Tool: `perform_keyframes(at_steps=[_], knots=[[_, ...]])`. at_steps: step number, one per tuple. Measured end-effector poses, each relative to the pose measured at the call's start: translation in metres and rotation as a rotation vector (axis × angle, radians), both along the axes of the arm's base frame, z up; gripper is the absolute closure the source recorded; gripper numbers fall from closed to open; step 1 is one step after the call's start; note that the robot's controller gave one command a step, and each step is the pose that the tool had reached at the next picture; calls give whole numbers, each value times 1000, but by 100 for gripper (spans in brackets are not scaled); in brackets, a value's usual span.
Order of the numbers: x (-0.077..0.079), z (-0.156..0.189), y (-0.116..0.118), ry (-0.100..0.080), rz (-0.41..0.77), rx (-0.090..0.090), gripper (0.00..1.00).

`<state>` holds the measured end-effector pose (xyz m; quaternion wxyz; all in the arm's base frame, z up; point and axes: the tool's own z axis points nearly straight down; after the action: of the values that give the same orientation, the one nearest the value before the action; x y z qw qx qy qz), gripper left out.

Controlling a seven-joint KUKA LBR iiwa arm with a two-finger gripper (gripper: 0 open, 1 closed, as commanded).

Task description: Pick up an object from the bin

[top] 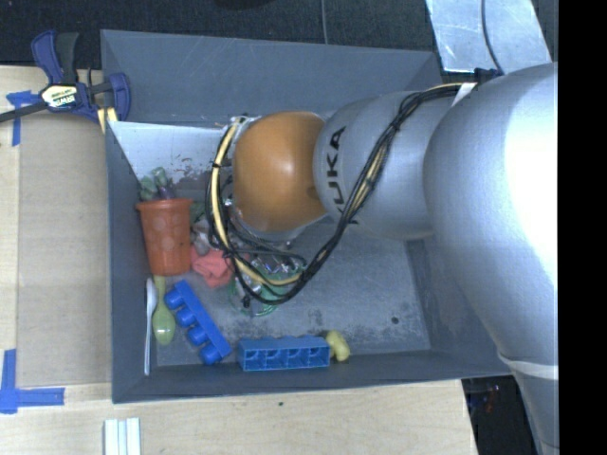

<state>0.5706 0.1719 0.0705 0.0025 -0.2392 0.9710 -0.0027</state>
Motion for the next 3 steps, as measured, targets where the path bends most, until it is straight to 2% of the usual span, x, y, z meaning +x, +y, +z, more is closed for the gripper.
perform_keyframes(at_steps=[1,2,3], knots=[[-22,59,-12,4,-80,-1,0],[-19,88,-25,-5,-108,3,0],[24,36,-22,-10,-30,4,0]])
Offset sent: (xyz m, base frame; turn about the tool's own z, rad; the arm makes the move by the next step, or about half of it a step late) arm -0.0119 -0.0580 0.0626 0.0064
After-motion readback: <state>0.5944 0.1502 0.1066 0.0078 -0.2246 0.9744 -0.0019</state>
